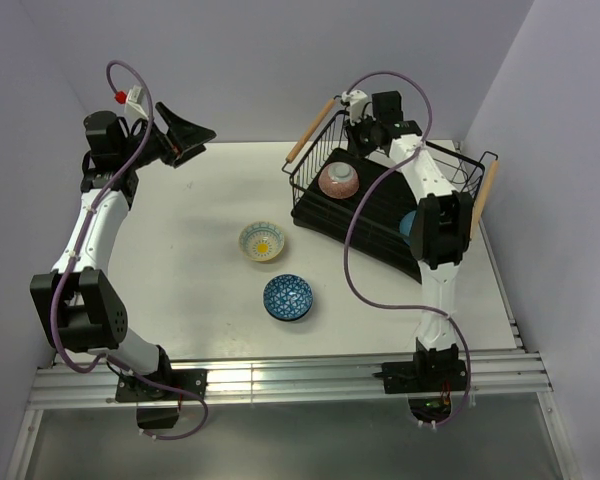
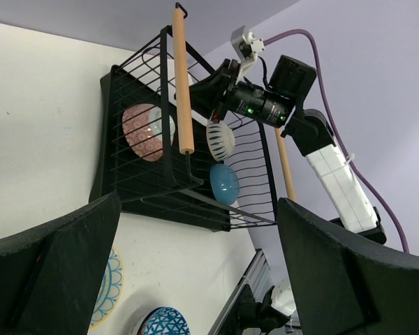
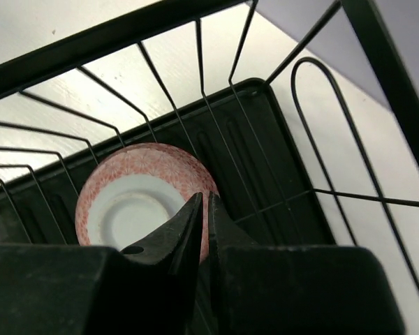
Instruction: Load the bowls into the dish rack
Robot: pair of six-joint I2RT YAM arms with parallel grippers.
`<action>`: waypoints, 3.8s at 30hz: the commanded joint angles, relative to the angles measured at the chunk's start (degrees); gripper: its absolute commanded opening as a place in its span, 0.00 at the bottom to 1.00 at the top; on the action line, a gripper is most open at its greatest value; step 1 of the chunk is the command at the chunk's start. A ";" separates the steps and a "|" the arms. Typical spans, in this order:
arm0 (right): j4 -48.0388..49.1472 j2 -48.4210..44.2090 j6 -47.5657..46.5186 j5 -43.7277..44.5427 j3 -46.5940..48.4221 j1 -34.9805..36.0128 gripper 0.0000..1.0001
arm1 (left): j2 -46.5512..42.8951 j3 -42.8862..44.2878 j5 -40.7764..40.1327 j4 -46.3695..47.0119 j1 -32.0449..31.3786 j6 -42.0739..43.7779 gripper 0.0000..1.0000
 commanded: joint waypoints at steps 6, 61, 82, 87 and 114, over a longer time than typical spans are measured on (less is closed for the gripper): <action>2.69 4.18 14.03 -1.56 1.09 -0.45 0.14 | -2.35 -0.05 0.66 1.56 0.19 0.73 0.99; -25.35 -8.92 -17.17 -2.09 -15.18 2.45 0.45 | -3.85 -0.84 0.57 -2.65 1.86 5.82 1.00; -19.46 -8.47 -16.20 -8.25 -15.28 6.94 0.49 | 3.70 -3.57 -9.88 -23.46 0.80 29.36 0.99; -18.14 -12.16 -14.71 -7.46 -16.94 5.80 0.58 | 6.96 -2.95 -14.98 -29.28 -3.32 36.31 0.95; 1.11 -51.27 8.32 -5.79 -27.30 -4.58 1.00 | 22.69 -3.92 -20.44 -32.71 -18.10 40.99 0.44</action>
